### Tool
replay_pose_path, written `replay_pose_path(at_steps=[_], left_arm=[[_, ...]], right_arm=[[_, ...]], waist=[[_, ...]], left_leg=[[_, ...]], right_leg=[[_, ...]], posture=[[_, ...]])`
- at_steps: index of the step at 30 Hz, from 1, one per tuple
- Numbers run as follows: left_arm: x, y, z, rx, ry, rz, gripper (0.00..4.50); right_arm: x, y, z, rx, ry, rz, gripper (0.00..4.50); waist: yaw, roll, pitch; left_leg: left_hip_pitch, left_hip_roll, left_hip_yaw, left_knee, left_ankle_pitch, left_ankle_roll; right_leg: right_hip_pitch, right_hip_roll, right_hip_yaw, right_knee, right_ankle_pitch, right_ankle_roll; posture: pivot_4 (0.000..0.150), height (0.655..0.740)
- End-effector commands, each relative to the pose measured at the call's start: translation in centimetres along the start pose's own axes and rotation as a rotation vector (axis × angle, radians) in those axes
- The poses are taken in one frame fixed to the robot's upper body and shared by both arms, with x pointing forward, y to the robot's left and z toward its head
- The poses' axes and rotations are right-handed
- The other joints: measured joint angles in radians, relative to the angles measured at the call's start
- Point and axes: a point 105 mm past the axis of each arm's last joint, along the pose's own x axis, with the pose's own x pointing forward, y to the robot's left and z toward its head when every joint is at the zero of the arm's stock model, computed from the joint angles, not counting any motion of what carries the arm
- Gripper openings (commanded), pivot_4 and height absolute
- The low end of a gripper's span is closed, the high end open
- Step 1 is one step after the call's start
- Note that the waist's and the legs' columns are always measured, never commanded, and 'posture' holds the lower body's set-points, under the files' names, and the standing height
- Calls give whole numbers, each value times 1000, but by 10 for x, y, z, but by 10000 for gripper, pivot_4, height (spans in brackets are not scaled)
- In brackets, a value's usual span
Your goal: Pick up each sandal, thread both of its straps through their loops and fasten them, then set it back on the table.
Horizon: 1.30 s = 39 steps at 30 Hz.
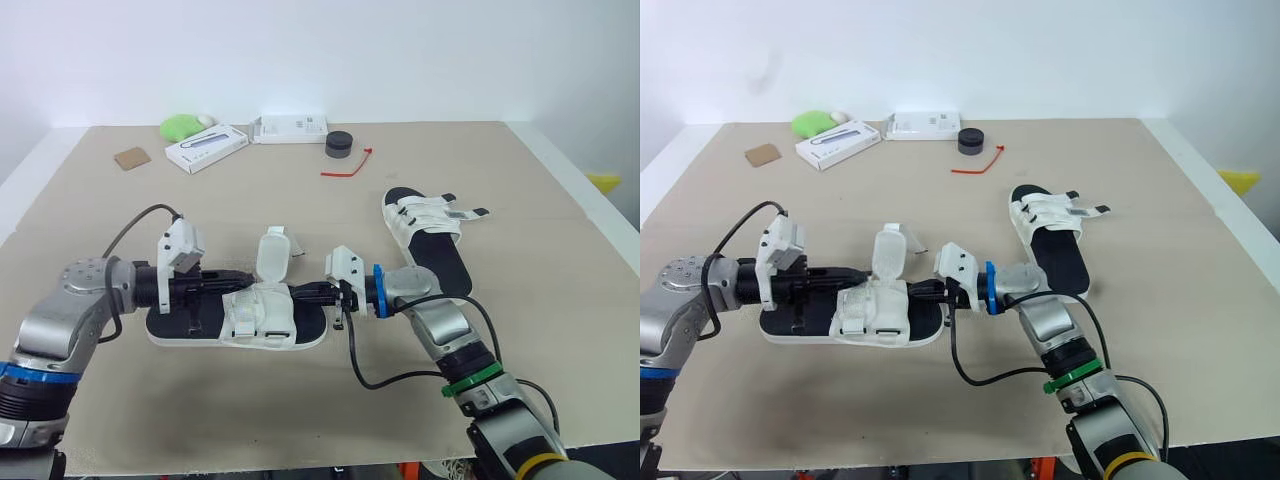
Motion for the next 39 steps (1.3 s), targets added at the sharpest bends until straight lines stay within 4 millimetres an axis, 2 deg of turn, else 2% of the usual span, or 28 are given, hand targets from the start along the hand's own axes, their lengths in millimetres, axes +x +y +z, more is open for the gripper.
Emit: replay_pose_path(at_steps=[1,5,11,19,22,26,28,30,31,39], left_arm=[[-22,18,3,55,25,83,0],[-35,27,-7,78,71,116,0],[-23,11,-10,110,67,41,0],[-24,8,-10,172,76,44,0],[-29,6,-10,183,83,54,7271],[-35,-1,-12,273,109,27,26203],[-38,-1,-11,339,127,29,32412],[-39,-1,-11,400,136,30,41558],[-37,-2,-10,423,130,24,44771],[-7,-11,-10,528,87,-12,44771]], right_arm=[[-10,-9,10,-40,-22,-32,380],[-20,-14,10,-41,-14,-53,380],[-27,-11,14,-39,-5,-49,380],[-36,-8,19,-45,7,-51,380],[-38,-6,18,-52,18,-53,0],[-39,-6,17,-53,25,-52,0],[-41,-7,18,-54,27,-52,0],[-41,-8,17,-54,30,-51,0],[-41,-8,17,-55,32,-50,0],[-39,-9,15,-56,40,-46,0]], waist=[[0,0,0],[1,0,0],[1,0,0],[1,0,0],[1,0,0],[1,0,0],[2,0,0],[2,0,0],[2,0,0],[2,0,0]], left_leg=[[0,0,0,0,0,0],[0,0,0,0,0,0],[0,-1,1,0,-1,0],[0,-1,1,0,-1,0],[0,0,1,0,-1,0],[0,0,1,0,-1,0],[0,0,1,0,-1,0],[0,0,1,0,-1,0],[0,0,2,0,-1,0],[0,0,2,0,-1,0]], right_leg=[[0,0,0,0,0,0],[0,0,0,0,0,0],[0,-3,-1,0,0,0],[0,-2,-1,0,0,0],[0,-2,-1,0,0,0],[0,-2,-1,0,-1,0],[0,-2,-1,0,-1,0],[0,-2,-1,0,-1,0],[0,-2,-1,0,-1,0],[0,-2,-1,0,-1,0]], posture=[[1500,7400],[1500,7400],[1500,7400],[1500,7400],[1500,7400],[1500,7400],[1500,7400],[1500,7400],[1500,7400],[1500,7400]])
